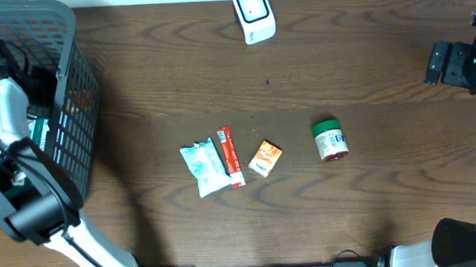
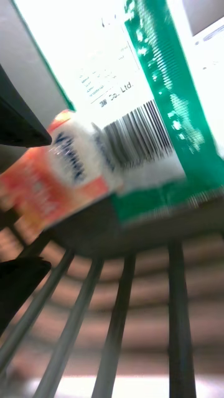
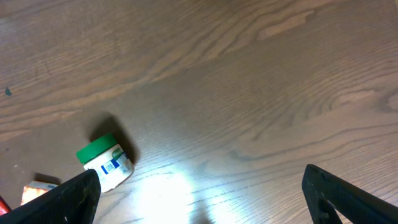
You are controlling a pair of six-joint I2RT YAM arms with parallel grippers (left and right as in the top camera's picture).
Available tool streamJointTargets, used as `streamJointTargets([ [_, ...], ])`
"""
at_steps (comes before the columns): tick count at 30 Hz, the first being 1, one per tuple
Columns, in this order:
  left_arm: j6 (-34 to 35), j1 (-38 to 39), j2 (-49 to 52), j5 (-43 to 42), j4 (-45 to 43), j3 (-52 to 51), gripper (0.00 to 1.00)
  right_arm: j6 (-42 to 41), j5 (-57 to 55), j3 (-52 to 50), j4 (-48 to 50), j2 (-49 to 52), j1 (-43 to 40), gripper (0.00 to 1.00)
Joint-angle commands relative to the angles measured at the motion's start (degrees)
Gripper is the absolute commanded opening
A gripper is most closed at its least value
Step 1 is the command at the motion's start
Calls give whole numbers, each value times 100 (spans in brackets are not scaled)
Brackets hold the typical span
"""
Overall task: Scan the item barcode
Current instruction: 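Return the left gripper into the basket and grasp another tissue pack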
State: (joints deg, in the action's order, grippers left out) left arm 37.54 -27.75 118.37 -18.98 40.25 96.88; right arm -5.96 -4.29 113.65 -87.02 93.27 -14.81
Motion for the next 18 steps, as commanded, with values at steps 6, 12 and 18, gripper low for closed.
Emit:
streamJointTargets([
  [6, 31, 0, -586, 358, 337, -116, 58, -83, 7, 61, -2, 17, -11, 99],
  [12, 120, 164, -452, 575, 103, -651, 58, -83, 7, 61, -2, 17, -11, 99],
  [18, 391, 341, -264, 577, -415, -1141, 58, -83, 7, 61, 0, 17, -11, 99],
])
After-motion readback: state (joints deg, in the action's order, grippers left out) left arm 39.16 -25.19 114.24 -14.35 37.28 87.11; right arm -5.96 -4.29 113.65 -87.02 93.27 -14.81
